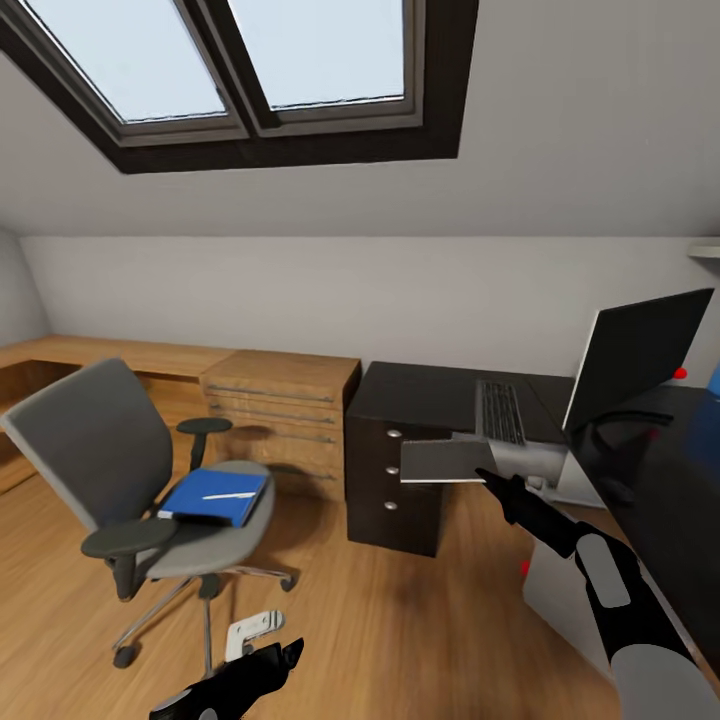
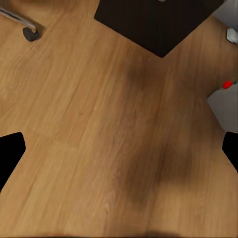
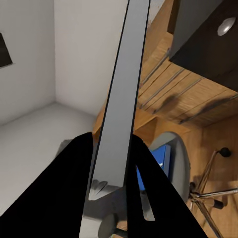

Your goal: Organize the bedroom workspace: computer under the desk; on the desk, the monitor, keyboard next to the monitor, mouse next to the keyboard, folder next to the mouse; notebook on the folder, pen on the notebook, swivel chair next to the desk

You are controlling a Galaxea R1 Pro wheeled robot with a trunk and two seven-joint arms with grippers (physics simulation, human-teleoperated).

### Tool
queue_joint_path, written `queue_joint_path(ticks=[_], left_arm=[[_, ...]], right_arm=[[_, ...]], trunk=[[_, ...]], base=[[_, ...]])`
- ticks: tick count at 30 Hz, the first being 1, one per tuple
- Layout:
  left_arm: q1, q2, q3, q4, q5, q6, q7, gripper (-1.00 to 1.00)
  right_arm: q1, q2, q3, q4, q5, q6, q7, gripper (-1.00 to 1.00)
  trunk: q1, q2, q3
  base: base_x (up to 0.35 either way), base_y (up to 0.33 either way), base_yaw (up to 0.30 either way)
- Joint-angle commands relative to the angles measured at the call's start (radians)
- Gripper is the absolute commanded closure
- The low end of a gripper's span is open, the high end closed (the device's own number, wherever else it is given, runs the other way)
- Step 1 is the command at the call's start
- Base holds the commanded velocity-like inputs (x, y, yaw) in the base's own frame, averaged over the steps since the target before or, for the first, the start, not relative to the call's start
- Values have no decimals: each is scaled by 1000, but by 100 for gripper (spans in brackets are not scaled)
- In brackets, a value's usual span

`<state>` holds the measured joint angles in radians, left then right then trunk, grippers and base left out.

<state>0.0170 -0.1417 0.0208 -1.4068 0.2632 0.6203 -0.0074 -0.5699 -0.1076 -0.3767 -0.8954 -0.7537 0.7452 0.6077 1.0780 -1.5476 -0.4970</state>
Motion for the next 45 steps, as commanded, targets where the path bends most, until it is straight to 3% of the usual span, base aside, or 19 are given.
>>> queue_joint_path(ticks=[1, 34, 37, 45], left_arm=[[0, -1, 2, -1, 5, 6, -1, -100], [0, -1, -1, -1, 6, 5, -2, -100], [0, -1, -5, 0, 6, 5, -1, -100], [0, -1, -7, 0, 5, 5, -1, -100]], right_arm=[[-1, 0, -2, 0, -3, 7, 10, 100], [-1, 4, 4, 8, 0, 11, 29, 100], [-1, 25, 7, 7, 2, 11, 29, 100], [-1, 35, 19, 7, 4, 10, 24, 100]], trunk=[[-3, 7, 2], [-130, 238, 106], [-141, 259, 115], [-161, 294, 131]], base=[[333, 0, 0], [333, 0, 0], [334, 0, 0], [332, 0, 0]])
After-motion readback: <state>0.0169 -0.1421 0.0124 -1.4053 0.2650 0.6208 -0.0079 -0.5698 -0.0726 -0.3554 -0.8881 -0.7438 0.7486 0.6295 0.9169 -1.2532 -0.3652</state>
